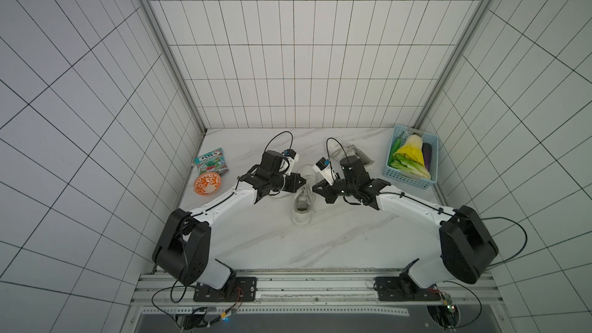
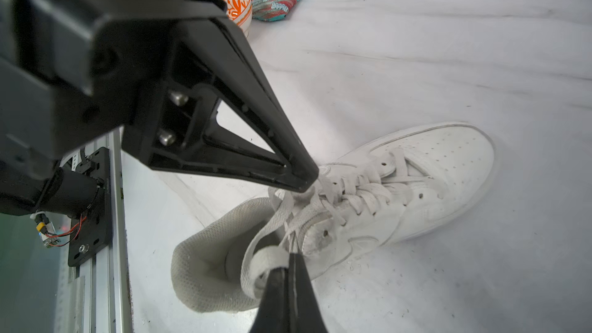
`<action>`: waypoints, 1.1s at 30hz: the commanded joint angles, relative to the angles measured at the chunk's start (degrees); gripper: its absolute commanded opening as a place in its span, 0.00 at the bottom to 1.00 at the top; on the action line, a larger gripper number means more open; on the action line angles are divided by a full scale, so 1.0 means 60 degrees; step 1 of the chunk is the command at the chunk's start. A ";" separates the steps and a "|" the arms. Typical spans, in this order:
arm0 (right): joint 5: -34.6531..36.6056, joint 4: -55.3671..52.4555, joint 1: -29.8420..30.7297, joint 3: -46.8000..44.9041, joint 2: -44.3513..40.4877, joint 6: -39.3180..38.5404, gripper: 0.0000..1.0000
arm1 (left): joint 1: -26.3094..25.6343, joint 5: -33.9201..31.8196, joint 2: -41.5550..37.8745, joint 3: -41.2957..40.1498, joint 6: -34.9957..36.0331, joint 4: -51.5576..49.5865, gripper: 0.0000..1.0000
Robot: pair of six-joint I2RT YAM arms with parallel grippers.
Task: Tie the shoes
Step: Cross the shoelace with the shoelace.
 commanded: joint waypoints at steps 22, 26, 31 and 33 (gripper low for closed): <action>-0.0496 0.0967 0.0137 0.0692 0.1032 0.0644 0.00 | -0.0023 -0.0124 -0.0311 -0.0164 -0.0153 0.0390 0.00; -0.0502 0.0944 0.0160 0.0851 0.1138 0.0617 0.00 | -0.0023 -0.0121 -0.0317 -0.0200 -0.0173 0.0405 0.00; -0.0489 0.0881 0.0175 0.1024 0.1339 0.0557 0.00 | -0.0022 -0.0190 -0.0313 -0.0237 -0.0193 0.0430 0.00; -0.0473 0.0774 0.0175 0.1125 0.1488 0.0529 0.00 | -0.0012 -0.0216 -0.0311 -0.0237 -0.0219 0.0434 0.00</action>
